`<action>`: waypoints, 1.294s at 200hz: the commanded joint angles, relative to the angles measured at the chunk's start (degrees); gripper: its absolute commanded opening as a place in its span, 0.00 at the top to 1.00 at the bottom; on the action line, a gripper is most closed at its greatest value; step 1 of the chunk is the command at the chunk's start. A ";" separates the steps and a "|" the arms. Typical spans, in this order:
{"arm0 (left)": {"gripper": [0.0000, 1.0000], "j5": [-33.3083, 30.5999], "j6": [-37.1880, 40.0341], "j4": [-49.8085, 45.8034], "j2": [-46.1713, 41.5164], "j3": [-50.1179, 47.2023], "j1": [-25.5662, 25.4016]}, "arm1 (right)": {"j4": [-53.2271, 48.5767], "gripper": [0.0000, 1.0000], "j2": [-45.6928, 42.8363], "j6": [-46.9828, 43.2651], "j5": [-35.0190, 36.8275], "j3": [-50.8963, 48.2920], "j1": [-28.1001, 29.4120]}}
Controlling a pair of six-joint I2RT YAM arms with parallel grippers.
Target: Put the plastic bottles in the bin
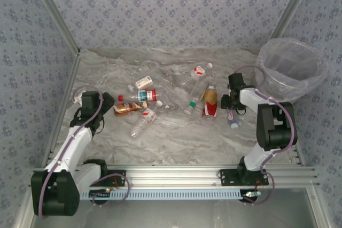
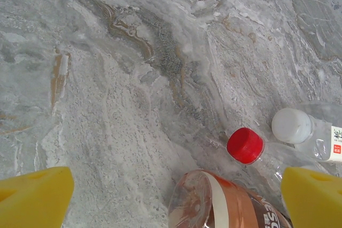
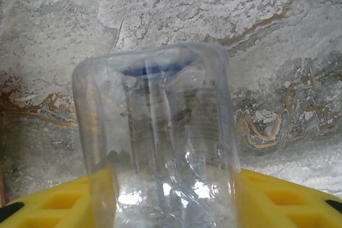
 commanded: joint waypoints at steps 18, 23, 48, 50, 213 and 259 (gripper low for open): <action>0.01 -0.03 -0.33 0.05 -0.03 1.52 -0.35 | 0.19 0.46 -5.04 2.45 0.79 -0.96 0.22; 0.01 -0.06 -0.30 0.04 -0.04 1.51 -0.32 | 0.63 0.46 -6.07 2.32 0.81 -1.38 0.41; 0.00 0.31 -0.24 0.21 -0.04 1.61 -0.31 | 2.15 0.47 -11.77 2.10 1.36 -2.80 0.98; 0.01 0.33 -0.26 0.32 -0.06 1.54 -0.30 | 2.28 0.47 -12.17 2.14 1.41 -2.89 0.98; 0.01 5.47 -1.50 5.56 1.47 1.68 -0.41 | 3.03 0.48 -32.04 -2.10 -12.36 8.87 -0.81; 0.01 6.62 -0.41 6.05 2.94 2.90 -2.36 | 5.57 0.48 -31.46 -4.29 -10.70 17.51 -4.52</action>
